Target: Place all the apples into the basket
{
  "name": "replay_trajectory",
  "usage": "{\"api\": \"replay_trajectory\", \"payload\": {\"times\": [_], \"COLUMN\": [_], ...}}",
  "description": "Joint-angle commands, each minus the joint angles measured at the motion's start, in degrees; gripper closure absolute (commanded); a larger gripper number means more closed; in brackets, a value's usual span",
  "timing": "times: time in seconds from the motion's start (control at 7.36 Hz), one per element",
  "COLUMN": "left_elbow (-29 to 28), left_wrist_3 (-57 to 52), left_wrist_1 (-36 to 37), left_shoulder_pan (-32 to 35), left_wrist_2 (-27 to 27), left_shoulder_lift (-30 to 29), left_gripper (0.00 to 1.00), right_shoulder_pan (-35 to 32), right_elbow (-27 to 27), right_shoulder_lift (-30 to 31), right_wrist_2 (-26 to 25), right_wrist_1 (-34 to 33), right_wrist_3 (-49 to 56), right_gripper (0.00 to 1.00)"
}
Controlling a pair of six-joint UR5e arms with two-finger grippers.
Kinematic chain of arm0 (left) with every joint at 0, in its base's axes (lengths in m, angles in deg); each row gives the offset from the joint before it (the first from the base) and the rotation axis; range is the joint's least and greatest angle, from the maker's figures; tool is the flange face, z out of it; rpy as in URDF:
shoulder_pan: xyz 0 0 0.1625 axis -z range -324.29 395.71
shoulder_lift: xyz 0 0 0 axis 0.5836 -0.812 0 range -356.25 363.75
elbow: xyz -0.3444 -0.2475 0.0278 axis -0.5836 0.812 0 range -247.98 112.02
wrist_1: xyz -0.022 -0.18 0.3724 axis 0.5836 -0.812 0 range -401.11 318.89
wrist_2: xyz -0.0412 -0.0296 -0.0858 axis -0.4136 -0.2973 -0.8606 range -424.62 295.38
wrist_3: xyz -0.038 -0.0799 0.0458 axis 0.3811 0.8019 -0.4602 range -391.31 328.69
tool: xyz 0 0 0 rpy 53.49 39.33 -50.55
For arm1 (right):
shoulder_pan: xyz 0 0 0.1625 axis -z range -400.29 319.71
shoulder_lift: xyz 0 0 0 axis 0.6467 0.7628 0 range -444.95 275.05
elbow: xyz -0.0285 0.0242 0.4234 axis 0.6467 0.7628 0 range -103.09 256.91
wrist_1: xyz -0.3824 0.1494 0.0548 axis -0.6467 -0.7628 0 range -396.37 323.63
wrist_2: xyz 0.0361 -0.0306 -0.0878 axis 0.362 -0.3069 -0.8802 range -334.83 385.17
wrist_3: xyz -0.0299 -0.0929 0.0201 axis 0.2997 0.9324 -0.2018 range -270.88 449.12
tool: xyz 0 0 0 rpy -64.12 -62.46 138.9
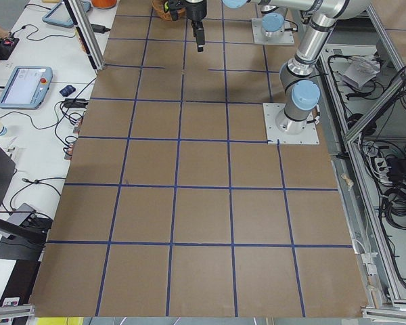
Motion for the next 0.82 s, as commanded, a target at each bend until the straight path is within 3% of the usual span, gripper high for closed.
{"api": "replay_trajectory", "payload": {"times": [0.0, 0.27, 0.68], "left_elbow": [0.5, 0.6, -0.9], "left_wrist_3": [-1.5, -1.1, -1.5], "left_wrist_1": [3.2, 5.5, 5.9], "left_shoulder_pan": [0.8, 3.0, 2.2], "left_wrist_2": [-0.4, -0.9, -0.1], "left_shoulder_lift": [-0.8, -1.2, -0.2], "left_gripper": [0.00, 0.00, 0.00], "right_shoulder_pan": [-3.8, -9.4, -11.4], "right_elbow": [-0.2, -1.4, -11.6], "right_shoulder_lift": [10.8, 15.3, 29.0], "right_wrist_2": [4.6, 5.0, 5.3], "right_wrist_1": [12.4, 18.4, 18.4], "right_wrist_3": [-6.4, -9.9, -16.1], "right_gripper": [0.00, 0.00, 0.00]}}
